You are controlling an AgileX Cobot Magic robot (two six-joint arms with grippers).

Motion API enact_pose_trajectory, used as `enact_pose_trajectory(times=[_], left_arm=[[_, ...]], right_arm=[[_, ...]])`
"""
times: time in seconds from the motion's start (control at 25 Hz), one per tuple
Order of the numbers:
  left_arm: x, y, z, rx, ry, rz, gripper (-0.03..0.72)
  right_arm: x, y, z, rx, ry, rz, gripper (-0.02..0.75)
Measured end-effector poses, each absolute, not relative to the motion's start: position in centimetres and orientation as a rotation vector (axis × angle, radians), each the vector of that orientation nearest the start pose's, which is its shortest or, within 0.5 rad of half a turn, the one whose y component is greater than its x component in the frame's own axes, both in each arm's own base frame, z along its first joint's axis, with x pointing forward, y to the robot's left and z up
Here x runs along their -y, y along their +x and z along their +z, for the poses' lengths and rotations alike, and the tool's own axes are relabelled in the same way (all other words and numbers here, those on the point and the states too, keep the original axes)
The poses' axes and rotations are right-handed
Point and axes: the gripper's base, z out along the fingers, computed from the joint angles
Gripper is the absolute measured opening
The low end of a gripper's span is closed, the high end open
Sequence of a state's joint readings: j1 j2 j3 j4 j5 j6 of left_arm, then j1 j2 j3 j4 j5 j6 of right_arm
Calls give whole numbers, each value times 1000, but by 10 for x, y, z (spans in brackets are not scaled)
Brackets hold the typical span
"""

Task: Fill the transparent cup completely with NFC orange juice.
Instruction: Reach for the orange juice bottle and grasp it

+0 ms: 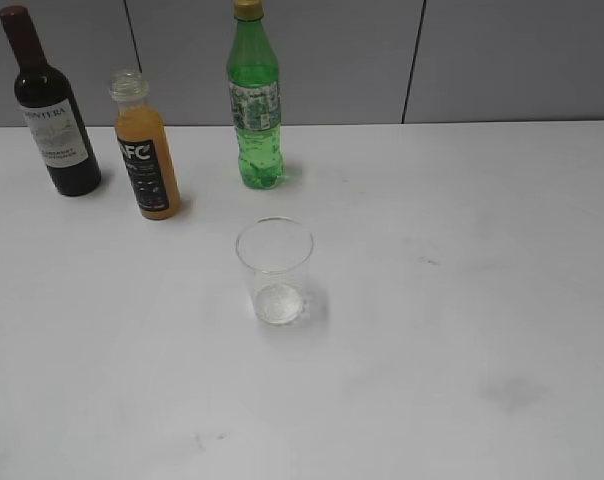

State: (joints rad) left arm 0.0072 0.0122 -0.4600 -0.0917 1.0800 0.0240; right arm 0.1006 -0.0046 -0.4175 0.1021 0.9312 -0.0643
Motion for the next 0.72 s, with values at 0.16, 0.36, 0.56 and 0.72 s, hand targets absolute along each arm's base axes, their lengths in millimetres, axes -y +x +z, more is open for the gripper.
enact_pose_trajectory(times=[0.16, 0.36, 0.56, 0.72], left_arm=[[10, 2, 265, -2118, 66, -109, 655], [13, 9, 267, -2144, 126, -126, 649], [13, 21, 279, -2085, 136, -108, 638], [11, 39, 288, -2006, 148, -73, 627]], right_arm=[[-8, 8, 265, -1985, -156, 145, 587], [-8, 8, 265, -1985, -156, 147, 587], [-8, 8, 265, -1985, -156, 148, 587], [-8, 8, 265, -1985, -156, 148, 587]])
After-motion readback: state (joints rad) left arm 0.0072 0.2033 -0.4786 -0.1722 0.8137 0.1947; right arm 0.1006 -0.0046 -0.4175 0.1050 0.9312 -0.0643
